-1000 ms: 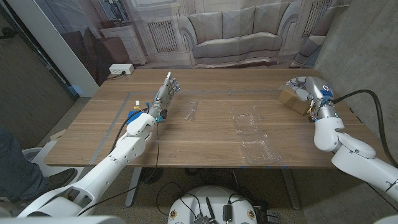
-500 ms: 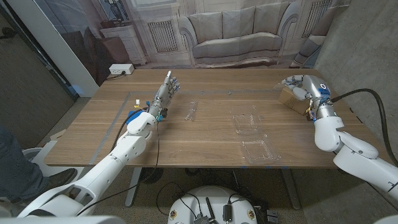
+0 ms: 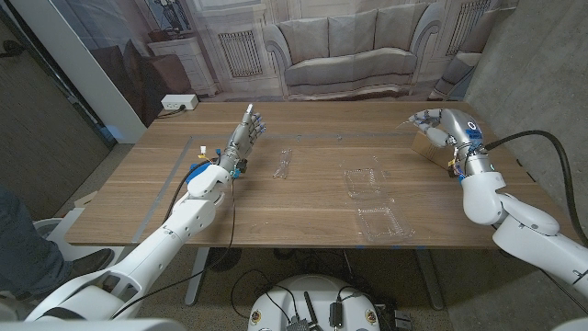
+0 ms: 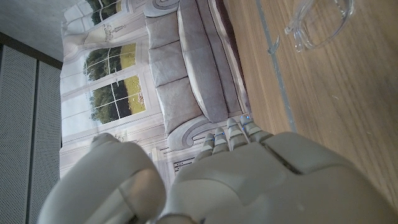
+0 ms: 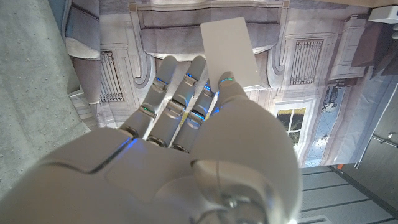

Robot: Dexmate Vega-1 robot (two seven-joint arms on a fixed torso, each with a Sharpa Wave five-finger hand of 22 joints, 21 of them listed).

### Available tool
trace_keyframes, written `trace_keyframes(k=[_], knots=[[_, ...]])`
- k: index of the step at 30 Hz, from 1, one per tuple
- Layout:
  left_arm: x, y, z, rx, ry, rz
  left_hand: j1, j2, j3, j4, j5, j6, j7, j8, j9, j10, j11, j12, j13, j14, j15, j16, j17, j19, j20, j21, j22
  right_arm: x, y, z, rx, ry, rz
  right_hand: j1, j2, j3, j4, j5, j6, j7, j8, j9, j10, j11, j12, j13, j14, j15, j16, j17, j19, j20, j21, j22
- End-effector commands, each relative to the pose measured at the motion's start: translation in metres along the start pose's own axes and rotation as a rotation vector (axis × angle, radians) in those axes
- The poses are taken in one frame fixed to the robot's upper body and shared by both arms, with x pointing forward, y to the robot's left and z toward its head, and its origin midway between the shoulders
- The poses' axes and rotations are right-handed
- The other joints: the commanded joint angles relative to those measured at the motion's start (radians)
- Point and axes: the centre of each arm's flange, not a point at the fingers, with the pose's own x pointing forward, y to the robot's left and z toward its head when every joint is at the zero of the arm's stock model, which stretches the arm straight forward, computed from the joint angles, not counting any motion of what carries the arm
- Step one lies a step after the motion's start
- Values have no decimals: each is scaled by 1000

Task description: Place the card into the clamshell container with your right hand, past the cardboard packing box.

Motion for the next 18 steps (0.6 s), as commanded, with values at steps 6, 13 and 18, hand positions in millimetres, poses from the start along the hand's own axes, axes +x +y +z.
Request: trace_keyframes(k=[6,13,18], knots=[[-2,4,2,-18,1,-5,1,4,-7,-1,0,5,4,-4,4,-1,-4,-2,3,-6,1,2,2,9,-16,-7,6,-7,-1,16,56,-68,19,10,1,1,9,4,4,-7,5,4,1,-2,9,3,0,-71,3,4,-1,-168,6,5],[-3,5,1,-14,8,-1,1,5,-8,-1,0,6,3,-4,4,-2,-2,-2,3,-6,1,2,2,10,-16,-8,6,-10,-1,26,57,-105,28,10,2,1,11,4,5,-7,5,4,1,-2,9,2,0,-72,3,5,-1,-168,7,4],[-3,5,1,-11,8,1,1,5,-9,-1,0,5,3,-4,4,-2,-2,-2,3,-7,1,2,2,10,-16,-10,6,-12,0,31,61,-120,35,10,2,0,12,4,6,-7,5,4,2,-2,9,2,1,-72,3,6,0,-168,7,4]])
